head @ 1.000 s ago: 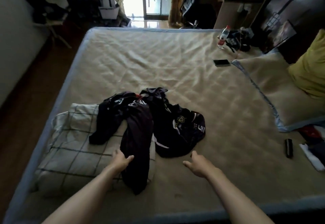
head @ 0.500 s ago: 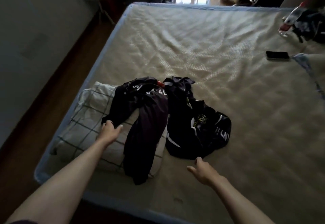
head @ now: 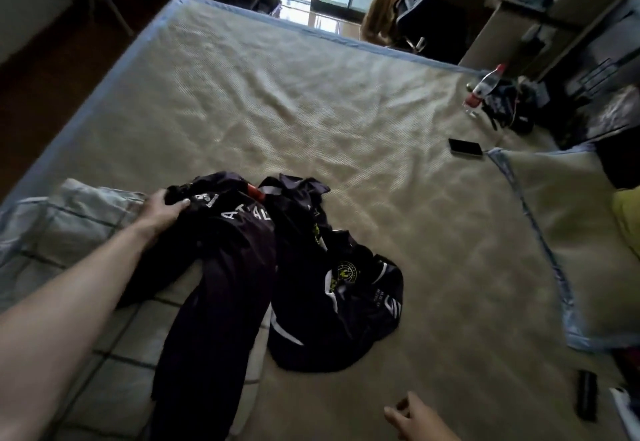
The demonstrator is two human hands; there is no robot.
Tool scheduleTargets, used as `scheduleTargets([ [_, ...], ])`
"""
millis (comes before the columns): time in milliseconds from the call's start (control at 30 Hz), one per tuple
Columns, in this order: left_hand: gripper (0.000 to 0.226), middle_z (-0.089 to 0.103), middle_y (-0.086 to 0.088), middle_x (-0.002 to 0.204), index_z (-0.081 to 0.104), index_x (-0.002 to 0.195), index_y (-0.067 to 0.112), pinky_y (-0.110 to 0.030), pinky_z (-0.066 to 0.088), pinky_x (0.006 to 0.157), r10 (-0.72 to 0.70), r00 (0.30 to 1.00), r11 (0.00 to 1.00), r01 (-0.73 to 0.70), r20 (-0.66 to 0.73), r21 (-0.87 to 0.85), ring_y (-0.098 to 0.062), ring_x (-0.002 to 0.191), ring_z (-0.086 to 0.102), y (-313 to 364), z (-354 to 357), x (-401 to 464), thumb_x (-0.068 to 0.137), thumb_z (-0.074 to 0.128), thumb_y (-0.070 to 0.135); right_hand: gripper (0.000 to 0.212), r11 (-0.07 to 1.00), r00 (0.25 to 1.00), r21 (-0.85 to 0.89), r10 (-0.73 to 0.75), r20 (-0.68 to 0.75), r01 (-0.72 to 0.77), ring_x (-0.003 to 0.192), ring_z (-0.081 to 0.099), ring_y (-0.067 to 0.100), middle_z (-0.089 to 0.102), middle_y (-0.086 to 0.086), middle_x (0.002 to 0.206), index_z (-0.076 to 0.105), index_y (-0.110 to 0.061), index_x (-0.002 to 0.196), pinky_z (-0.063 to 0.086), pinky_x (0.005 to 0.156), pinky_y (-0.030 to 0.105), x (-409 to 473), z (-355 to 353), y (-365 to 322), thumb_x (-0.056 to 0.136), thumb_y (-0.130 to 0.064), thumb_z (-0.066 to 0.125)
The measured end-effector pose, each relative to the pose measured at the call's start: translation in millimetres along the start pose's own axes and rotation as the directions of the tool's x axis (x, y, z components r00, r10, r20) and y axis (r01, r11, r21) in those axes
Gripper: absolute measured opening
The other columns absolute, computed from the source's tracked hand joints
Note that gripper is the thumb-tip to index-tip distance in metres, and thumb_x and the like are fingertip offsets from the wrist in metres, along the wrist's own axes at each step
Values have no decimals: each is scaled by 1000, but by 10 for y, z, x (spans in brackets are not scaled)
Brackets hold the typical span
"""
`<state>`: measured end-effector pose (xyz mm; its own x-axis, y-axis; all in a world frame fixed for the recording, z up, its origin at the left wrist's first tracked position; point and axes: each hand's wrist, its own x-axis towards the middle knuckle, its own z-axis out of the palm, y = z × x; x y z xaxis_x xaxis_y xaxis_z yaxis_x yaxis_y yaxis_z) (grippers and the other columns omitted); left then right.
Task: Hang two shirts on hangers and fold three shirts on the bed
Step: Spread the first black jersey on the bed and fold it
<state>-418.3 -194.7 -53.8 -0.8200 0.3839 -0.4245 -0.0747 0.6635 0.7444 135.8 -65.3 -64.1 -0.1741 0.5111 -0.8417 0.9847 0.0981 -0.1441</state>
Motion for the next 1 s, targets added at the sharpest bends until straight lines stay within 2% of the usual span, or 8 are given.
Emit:
scheduleTargets([
  [133,23,75,-2,106,65,120,19,-11,55,71,210,940,971,-168,270,-169,-16,90,67,570,-36,-498,98,65,10,32,998,994,-2,-64,-86,64,77,58,15,64,-3,87,45,-27,87,57,85,35,19,-194,-149,89,-53,64],
  [267,20,75,-2,98,72,115,23,-18,56,71,402,771,915,-362,495,-180,-17,89,69,1392,-205,-1160,95,70,21,33,962,942,67,-245,-230,266,90,63,14,66,0,105,50,-22,112,56,87,36,-311,-679,-839,93,-46,63],
  [400,15,71,5,82,74,100,24,-24,53,67,457,560,823,-561,691,-90,-9,74,66,2360,-450,-1974,87,77,31,45,779,798,250,-469,-379,576,89,66,18,65,11,116,47,-18,126,58,88,47,-1075,-1419,-1568,90,-27,73],
  [567,12,76,9,77,74,95,31,-16,54,62,480,356,642,-766,802,-45,-5,69,71,3469,-782,-3125,83,76,30,95,450,505,229,-760,-408,863,136,46,12,39,-11,155,32,-43,149,39,110,35,-2502,-2371,-2006,76,-13,85],
  [667,20,79,4,85,76,101,29,-18,56,66,487,248,545,-836,837,-70,-7,74,73,4004,-886,-3733,81,74,26,63,391,454,260,-853,-259,883,131,53,9,63,-13,133,59,-35,130,38,114,43,-3125,-2653,-1915,79,-3,77],
  [733,27,79,-6,93,78,106,21,-23,60,71,521,221,495,-865,825,-81,-16,80,75,4297,-942,-4035,80,74,23,40,450,486,212,-857,-170,868,115,65,16,73,-3,116,69,-18,116,47,108,44,-3363,-2709,-1718,80,-3,76],
  [867,25,76,-20,99,78,109,13,-29,58,74,605,262,403,-915,752,-6,-26,83,72,4667,-965,-4383,85,71,13,41,527,551,166,-817,-169,833,110,69,13,75,-2,114,71,-18,117,52,103,35,-3460,-2765,-1111,78,-18,83],
  [1000,32,79,-5,92,82,97,23,-13,52,75,635,315,348,-932,705,103,-9,83,71,4714,-836,-4584,88,67,-3,24,537,545,116,-786,-292,836,98,74,14,78,-4,100,78,-21,102,57,93,32,-3353,-3095,-358,79,-22,83],
])
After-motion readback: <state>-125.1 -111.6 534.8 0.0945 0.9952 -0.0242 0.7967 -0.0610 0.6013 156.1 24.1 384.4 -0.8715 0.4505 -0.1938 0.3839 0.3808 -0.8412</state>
